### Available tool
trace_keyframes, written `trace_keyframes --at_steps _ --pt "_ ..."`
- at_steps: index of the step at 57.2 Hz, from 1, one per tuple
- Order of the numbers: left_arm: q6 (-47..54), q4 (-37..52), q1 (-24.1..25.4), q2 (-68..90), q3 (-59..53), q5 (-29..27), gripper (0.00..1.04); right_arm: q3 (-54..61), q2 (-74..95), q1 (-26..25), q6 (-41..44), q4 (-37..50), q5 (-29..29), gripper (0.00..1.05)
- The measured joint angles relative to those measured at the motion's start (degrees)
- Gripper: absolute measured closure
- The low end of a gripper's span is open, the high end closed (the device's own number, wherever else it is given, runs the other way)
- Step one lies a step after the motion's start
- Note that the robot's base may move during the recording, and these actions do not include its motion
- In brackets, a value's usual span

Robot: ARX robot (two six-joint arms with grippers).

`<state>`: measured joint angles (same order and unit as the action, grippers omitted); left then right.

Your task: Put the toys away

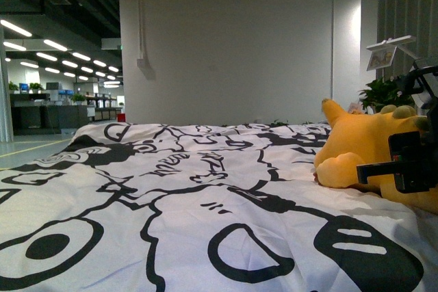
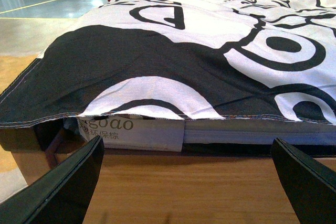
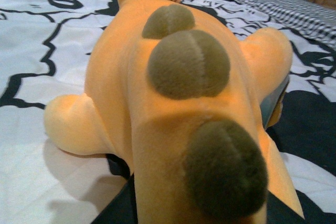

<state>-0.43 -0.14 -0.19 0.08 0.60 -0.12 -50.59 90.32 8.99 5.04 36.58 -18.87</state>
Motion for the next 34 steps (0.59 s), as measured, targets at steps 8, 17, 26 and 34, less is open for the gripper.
trace_keyframes --at_steps 8,17,26,34 --pt "0.02 0.0 0.0 0.0 0.0 0.0 0.06 -0.15 -2.89 -0.59 -4.76 -3.43 8.26 0.95" --pt "0.0 0.0 0.0 0.0 0.0 0.0 0.06 -0.24 -7.54 -1.05 -9.29 -6.93 17.22 0.98" --pt "0.0 0.0 0.0 0.0 0.0 0.0 0.06 0.13 -14.99 -1.55 -13.53 -10.38 26.18 0.98" --pt "0.0 0.0 0.0 0.0 0.0 0.0 0.06 2.69 -24.24 -3.91 -17.16 -13.33 32.37 0.98"
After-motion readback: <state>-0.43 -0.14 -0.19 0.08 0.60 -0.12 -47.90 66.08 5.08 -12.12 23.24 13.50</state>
